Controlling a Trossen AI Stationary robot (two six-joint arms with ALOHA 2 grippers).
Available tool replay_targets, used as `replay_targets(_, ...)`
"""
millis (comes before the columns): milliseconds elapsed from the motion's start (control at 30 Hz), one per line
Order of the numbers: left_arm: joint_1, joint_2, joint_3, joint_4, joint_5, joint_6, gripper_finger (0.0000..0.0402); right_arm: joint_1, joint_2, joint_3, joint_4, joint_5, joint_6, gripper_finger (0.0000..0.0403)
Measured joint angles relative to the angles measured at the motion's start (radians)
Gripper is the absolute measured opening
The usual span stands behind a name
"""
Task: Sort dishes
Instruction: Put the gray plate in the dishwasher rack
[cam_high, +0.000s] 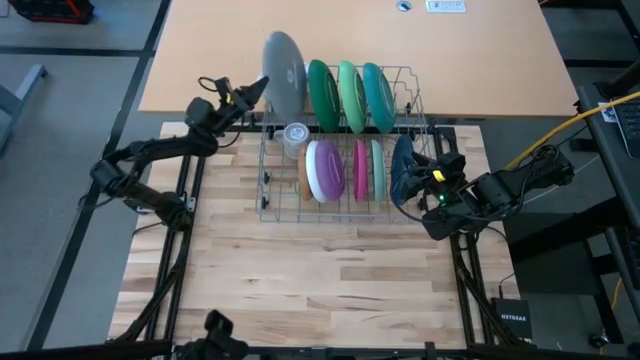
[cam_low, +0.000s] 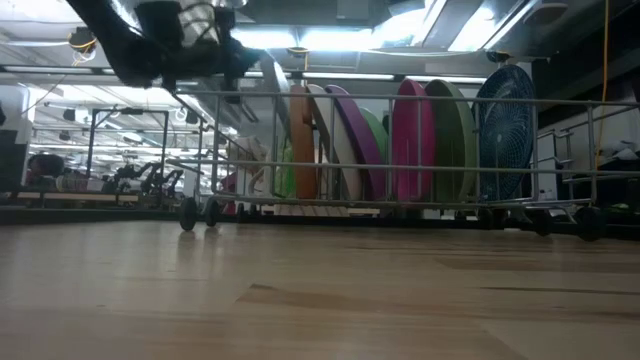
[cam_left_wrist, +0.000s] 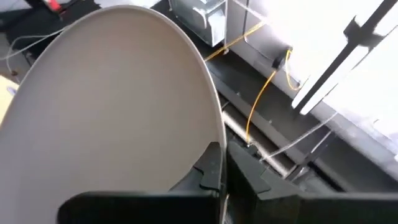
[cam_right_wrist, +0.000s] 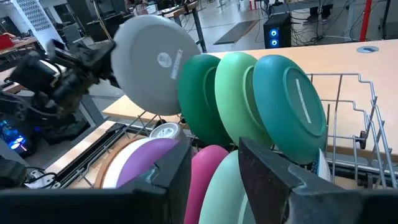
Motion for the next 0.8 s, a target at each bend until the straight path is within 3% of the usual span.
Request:
replay_targets(300, 0.0, 0.145, 0.0, 0.194, -0.027, -0.127, 0.0, 0.0, 0.0, 0.0, 0.001, 0.0, 0.0, 0.0136)
replay_targets(800, -0.011, 0.147, 0.0, 0.099, -0.057, -0.076, 0.0, 0.0, 0.0, 0.0, 0.0, -0.001, -0.004, 0.0136)
